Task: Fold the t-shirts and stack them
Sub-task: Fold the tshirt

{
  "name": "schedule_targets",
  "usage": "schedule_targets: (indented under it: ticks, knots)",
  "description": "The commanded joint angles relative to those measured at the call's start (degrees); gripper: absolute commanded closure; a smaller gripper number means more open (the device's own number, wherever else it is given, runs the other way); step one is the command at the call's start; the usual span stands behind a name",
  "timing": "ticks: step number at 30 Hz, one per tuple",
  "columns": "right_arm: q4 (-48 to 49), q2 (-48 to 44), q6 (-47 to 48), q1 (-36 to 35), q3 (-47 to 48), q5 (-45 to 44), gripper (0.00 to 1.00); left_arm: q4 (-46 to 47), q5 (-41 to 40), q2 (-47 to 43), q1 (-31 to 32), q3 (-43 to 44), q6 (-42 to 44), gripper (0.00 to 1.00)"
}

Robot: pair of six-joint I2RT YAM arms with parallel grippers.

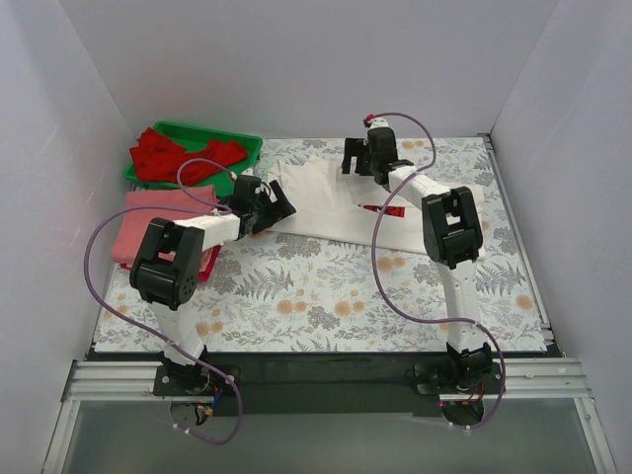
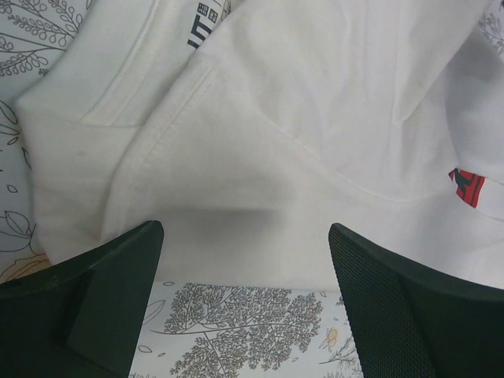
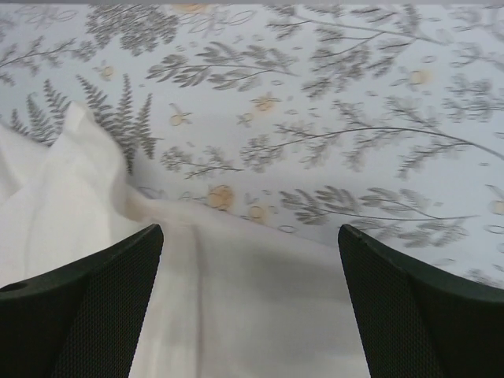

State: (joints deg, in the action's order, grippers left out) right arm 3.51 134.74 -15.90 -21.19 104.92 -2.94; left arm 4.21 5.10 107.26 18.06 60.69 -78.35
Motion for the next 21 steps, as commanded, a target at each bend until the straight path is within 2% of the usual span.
schedule_targets:
  ticks: [1,7,11,14,17,18,21]
  knots:
    - [-2.4,-8.4,3.9,1.9,0.1,-6.5,0.02,-3.2,-0.8,-4.5,-0.5,0.0,1.3,0.14]
    - [-6.6,-19.9,2.0,8.5,-12.7,-9.5,0.02,-3.6,1.0,-6.1,-0.5,2.4,2.1,0.14]
    - [-7.6,-25.0,0.8,13.7,-21.3,-6.9,0.02,-3.8,3.0,-5.3,-0.1,5.3,2.4,0.14]
    - [-8.5,-26.6,-1.1,18.3,-25.8,-0.5,0.02,-3.9,4.6,-2.3,0.9,9.3,2.8,0.14]
    - [-8.3,-27.4,3.1,19.3,-27.4,6.9,0.02,-3.8,5.7,1.7,1.9,12.5,3.0,0.13]
    - [-8.0,-27.4,4.0,19.2,-27.3,13.5,0.02,-3.8,5.9,3.0,2.1,14.5,3.0,0.14]
    - [-5.6,-25.7,6.1,17.6,-25.7,25.1,0.04,-3.9,6.8,7.6,2.2,18.0,2.8,0.13]
